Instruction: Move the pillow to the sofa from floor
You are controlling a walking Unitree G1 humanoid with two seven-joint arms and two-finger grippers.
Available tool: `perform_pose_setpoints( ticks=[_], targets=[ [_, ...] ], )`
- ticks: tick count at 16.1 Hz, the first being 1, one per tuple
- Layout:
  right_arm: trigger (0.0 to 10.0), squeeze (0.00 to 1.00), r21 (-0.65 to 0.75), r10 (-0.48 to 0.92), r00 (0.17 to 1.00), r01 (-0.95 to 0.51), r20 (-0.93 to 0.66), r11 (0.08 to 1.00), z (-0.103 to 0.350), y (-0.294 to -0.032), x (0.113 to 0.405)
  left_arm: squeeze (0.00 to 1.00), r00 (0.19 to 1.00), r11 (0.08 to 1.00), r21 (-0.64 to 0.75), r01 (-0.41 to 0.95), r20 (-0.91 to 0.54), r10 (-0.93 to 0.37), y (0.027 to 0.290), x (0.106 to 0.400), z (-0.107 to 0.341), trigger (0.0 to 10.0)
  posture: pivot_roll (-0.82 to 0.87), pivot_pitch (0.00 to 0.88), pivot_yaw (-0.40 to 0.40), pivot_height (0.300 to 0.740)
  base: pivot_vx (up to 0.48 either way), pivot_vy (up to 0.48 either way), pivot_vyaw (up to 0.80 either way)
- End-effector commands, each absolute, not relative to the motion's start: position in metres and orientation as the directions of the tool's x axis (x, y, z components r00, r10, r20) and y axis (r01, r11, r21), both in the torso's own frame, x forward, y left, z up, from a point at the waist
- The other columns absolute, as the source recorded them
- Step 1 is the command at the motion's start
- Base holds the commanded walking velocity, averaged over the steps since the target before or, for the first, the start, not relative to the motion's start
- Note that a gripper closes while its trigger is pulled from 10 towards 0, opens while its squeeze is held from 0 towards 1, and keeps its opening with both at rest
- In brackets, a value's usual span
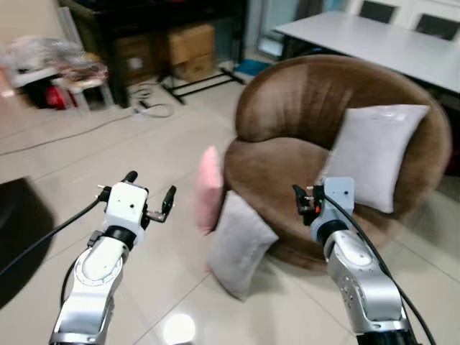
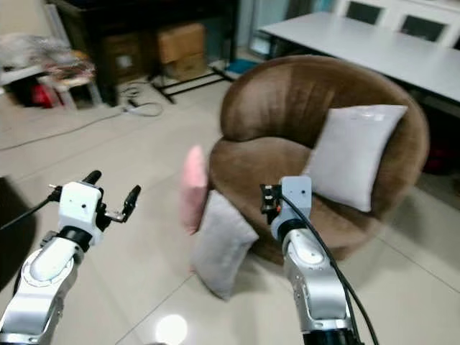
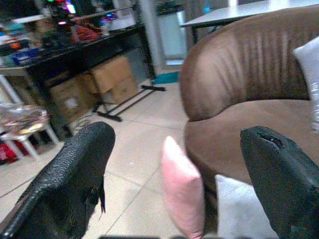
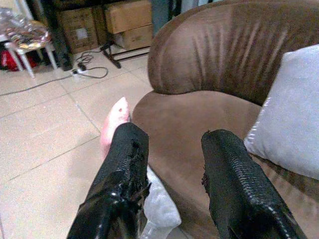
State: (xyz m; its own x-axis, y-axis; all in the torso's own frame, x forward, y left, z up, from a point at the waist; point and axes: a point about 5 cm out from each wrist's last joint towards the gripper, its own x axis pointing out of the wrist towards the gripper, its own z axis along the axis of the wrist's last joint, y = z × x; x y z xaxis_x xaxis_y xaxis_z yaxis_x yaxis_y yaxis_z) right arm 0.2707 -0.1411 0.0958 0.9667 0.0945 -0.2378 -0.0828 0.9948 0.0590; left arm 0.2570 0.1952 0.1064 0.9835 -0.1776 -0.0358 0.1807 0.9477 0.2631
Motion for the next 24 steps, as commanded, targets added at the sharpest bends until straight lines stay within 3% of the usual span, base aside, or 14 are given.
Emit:
perform_pose_setpoints(
  ticks=[1,7,14,22,24],
  targets=[
    [10.0,0.00,0.059,0.091,0.968,-0.079,-0.233,0.995,0.0982,-0.1435,0.2732,0.33,0.980,0.945,0.258,0.199,-0.028,-0.199,0.1880,0.2576,0.1101,10.0,-0.02,0.000,-0.007,0.740,0.428,0.000,0.00],
    [10.0,0.00,0.021,0.121,0.966,-0.120,-0.227,0.993,0.0988,-0.1405,0.2731,0.34,0.977,0.944,0.253,0.214,-0.032,-0.213,0.1849,0.2552,0.1127,10.0,-0.02,0.000,-0.013,0.740,0.432,0.000,0.00],
    [10.0,0.00,0.040,0.135,0.964,-0.129,-0.229,0.991,0.0961,-0.1397,0.2710,0.35,0.973,0.944,0.237,0.230,-0.034,-0.228,0.1818,0.2534,0.1154,10.0,-0.02,0.000,-0.014,0.740,0.358,0.000,0.53],
    [10.0,0.00,0.042,0.113,0.964,-0.106,-0.242,0.993,0.0929,-0.1425,0.2725,0.35,0.975,0.942,0.255,0.219,-0.013,-0.223,0.1806,0.2535,0.1172,10.0,-0.01,0.000,-0.019,0.740,0.000,0.000,0.00],
    [10.0,0.00,0.053,0.095,0.967,-0.084,-0.237,0.995,0.0930,-0.1446,0.2721,0.31,0.986,0.962,0.221,0.163,-0.016,-0.164,0.1851,0.2554,0.1147,10.0,-0.01,0.000,-0.021,0.740,0.000,0.000,0.00]
  ],
)
